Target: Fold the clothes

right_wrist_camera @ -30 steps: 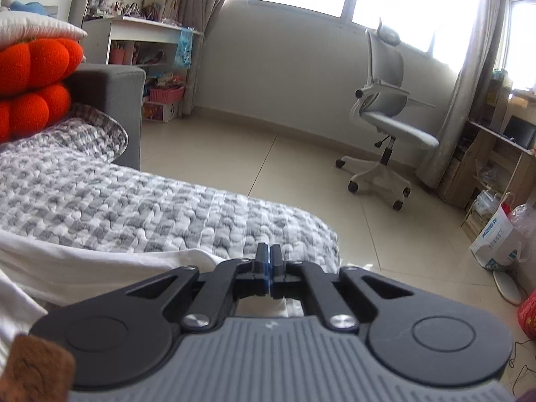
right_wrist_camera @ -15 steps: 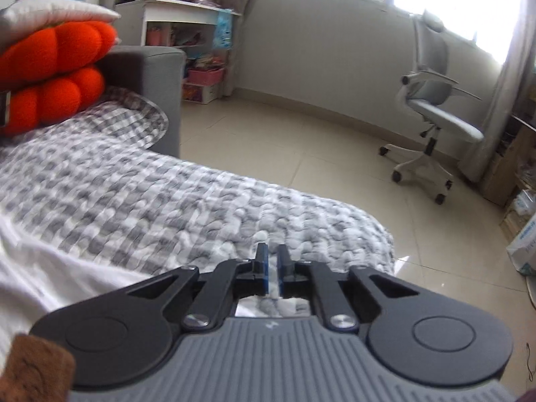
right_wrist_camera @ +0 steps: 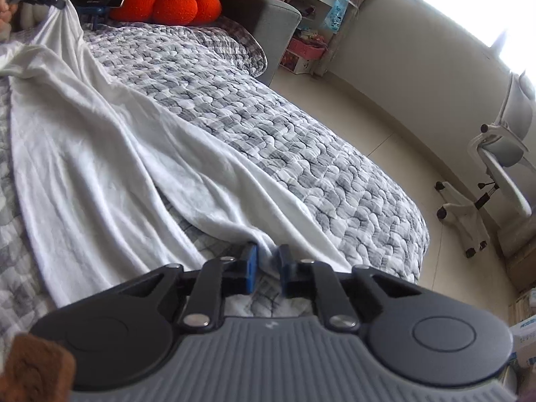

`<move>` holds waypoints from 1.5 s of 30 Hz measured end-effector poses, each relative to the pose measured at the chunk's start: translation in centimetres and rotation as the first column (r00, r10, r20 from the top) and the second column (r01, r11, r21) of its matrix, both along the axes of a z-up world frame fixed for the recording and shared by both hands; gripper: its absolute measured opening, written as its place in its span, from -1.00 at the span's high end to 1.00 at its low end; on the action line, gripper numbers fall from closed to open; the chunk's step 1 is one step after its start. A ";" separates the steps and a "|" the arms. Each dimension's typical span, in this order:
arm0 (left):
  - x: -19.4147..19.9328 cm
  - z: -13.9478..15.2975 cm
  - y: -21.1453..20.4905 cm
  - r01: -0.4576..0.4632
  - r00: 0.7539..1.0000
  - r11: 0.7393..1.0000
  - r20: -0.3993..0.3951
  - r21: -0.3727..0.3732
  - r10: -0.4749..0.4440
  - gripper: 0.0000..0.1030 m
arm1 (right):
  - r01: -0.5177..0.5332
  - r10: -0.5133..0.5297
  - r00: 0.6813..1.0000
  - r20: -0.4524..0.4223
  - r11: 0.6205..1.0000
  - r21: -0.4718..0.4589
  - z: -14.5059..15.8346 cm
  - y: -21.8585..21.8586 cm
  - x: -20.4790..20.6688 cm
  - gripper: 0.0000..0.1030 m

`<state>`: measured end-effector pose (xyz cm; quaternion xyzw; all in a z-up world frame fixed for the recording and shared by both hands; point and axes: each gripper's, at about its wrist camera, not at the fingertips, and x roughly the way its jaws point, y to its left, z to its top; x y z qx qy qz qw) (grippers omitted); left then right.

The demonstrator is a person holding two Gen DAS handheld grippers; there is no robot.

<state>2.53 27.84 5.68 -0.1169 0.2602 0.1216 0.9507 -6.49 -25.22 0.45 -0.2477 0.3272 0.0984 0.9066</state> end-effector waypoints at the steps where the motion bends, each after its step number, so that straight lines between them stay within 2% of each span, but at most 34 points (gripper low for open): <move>1: -0.3 0.3 0.1 -0.001 1.000 1.000 0.008 -0.003 0.001 0.80 | 0.010 -0.010 1.000 0.007 1.000 0.000 0.0 0.2 0.3 0.92; 4: -1.6 1.3 0.8 -0.003 0.999 1.000 0.036 -0.020 0.004 0.80 | 0.055 -0.056 0.991 0.120 0.998 0.012 1.7 -0.1 -0.6 0.94; 9: -4.6 3.3 1.3 0.008 0.996 0.999 0.094 -0.035 -0.005 0.80 | 0.162 -0.186 0.933 0.307 0.982 0.100 6.2 -2.3 -3.7 0.94; 14: -7.6 5.9 0.8 0.028 0.985 0.999 0.169 -0.028 -0.022 0.80 | 0.206 -0.260 0.871 0.416 0.964 0.170 10.2 -3.4 -7.2 0.95; 17: -9.3 7.7 0.4 0.028 0.977 1.000 0.210 -0.004 -0.027 0.80 | 0.186 -0.275 0.861 0.428 0.953 0.239 12.4 -3.8 -8.8 0.95; 20: -8.9 8.5 0.1 0.033 0.977 0.999 0.210 0.022 -0.037 0.80 | 0.205 -0.310 0.860 0.405 0.938 0.281 12.9 -4.3 -7.7 0.95; 22: -7.5 8.0 -0.3 0.034 0.982 0.999 0.186 0.028 -0.039 0.80 | 0.248 -0.343 0.865 0.366 0.926 0.283 11.8 -4.4 -5.5 0.95; 25: -4.5 6.1 -1.5 0.053 0.990 0.997 0.130 0.056 -0.060 0.80 | 0.316 -0.390 0.882 0.266 0.906 0.282 9.2 -5.2 -1.4 0.95; 28: -0.9 2.9 -3.3 0.072 0.996 0.989 0.034 0.131 -0.078 0.80 | 0.385 -0.430 0.886 0.174 0.890 0.244 6.3 -5.7 3.0 0.95; 31: 2.4 0.0 -4.6 0.087 0.996 0.981 -0.033 0.173 -0.083 0.80 | 0.439 -0.471 0.873 0.129 0.873 0.213 4.2 -6.1 6.3 0.95; 34: 4.5 -1.8 -5.6 0.094 0.995 0.971 -0.064 0.220 -0.082 0.80 | 0.479 -0.509 0.852 0.120 0.852 0.211 3.3 -6.2 8.3 0.95; 37: 5.7 -3.0 -6.0 0.116 0.991 0.969 -0.094 0.217 -0.098 0.79 | 0.510 -0.531 0.842 0.090 0.840 0.184 2.2 -6.3 9.3 0.95; 39: 6.1 -3.8 -6.2 0.142 0.986 0.965 -0.117 0.219 -0.119 0.68 | 0.529 -0.545 0.836 0.070 0.833 0.163 1.4 -6.4 10.0 0.95; 43: 5.9 -4.1 -5.8 0.126 0.988 0.955 -0.121 0.267 -0.097 0.23 | 0.555 -0.563 0.825 0.044 0.822 0.128 0.1 -6.3 10.6 0.93; 45: 4.9 -3.4 -5.1 0.122 0.990 0.958 -0.098 0.261 -0.099 0.20 | 0.571 -0.582 0.812 0.040 0.808 0.147 0.3 -6.4 10.5 0.91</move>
